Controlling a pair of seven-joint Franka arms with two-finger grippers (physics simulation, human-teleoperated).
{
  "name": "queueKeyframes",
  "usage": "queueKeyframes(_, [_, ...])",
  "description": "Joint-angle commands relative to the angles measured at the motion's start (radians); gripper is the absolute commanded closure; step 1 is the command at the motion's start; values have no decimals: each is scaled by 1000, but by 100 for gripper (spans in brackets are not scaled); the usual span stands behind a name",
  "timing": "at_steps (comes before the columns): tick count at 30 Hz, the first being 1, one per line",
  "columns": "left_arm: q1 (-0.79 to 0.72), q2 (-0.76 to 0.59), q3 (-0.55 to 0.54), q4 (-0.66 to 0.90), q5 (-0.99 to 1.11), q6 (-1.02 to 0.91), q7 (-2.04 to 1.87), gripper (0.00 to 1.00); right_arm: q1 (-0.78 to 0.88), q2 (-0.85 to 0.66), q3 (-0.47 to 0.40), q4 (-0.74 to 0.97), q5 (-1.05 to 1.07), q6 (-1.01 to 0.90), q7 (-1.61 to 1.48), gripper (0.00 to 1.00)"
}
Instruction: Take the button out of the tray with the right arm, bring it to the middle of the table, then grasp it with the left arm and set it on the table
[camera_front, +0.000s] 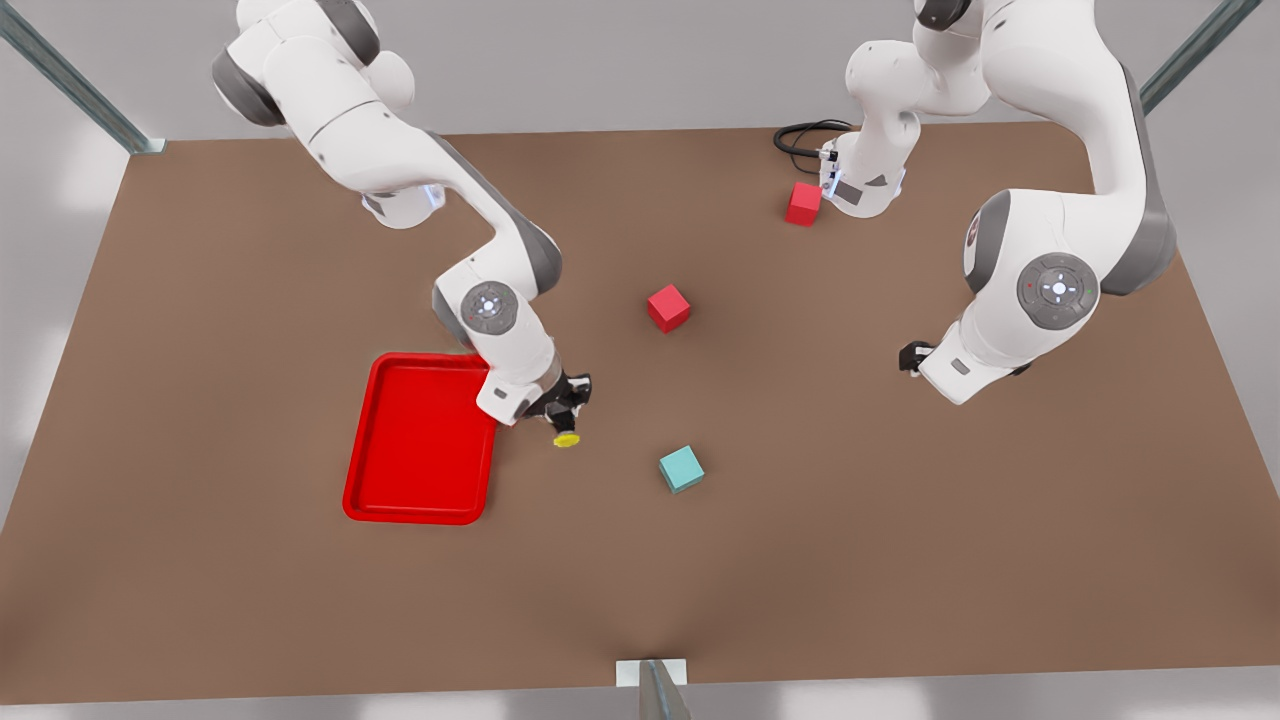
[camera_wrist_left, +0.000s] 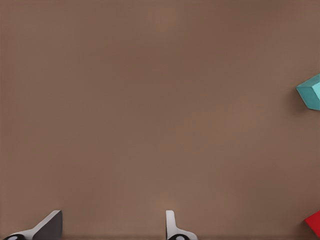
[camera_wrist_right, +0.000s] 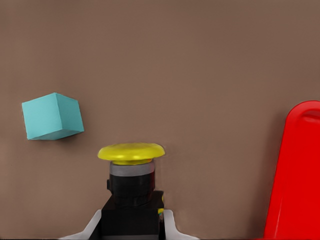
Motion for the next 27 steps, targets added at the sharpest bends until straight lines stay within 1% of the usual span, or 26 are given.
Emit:
queueKeyframes(1, [0,1,0,-1,1,-4,-1,0,84,64,-2,78,-23,-104,594,62])
queueKeyframes(3, [1,7,0,-1,1,-2,-1,0,181,143,-13,180,-27,-104,729,62])
queueKeyframes(4, [1,10,0,-1,1,0,-1,0,221,193,-23,270,-27,-127,765,62])
queueKeyframes(5, [1,10,0,-1,1,1,-1,0,287,261,-71,402,-22,-179,794,62])
queueKeyframes(6, [1,11,0,-1,1,1,-1,0,373,311,-137,490,-16,-193,851,62])
queueKeyframes(7, [1,11,0,-1,1,1,-1,0,411,354,-152,563,13,-203,889,62])
queueKeyframes(8, [1,11,0,-1,1,1,-1,0,477,429,-198,658,15,-207,936,62])
queueKeyframes(9, [1,11,0,-1,1,1,-1,0,508,466,-228,704,26,-207,969,62])
queueKeyframes(11, [1,13,0,-1,1,3,1,0,538,531,-232,769,39,-199,1028,61])
queueKeyframes(17, [8,42,3,1,1,38,-1,0,568,614,-260,801,41,-153,1055,61])
queueKeyframes(24, [6,42,3,1,2,39,-1,0,581,637,-278,798,41,-125,1052,58])
queueKeyframes(25, [6,42,3,1,2,39,-1,0,581,637,-278,798,41,-122,1052,56])
queueKeyframes(26, [6,42,3,1,2,41,-1,0,583,643,-278,796,41,-110,1052,52])
queueKeyframes(27, [6,42,3,2,2,41,-1,0,583,643,-278,796,41,-110,1052,44])
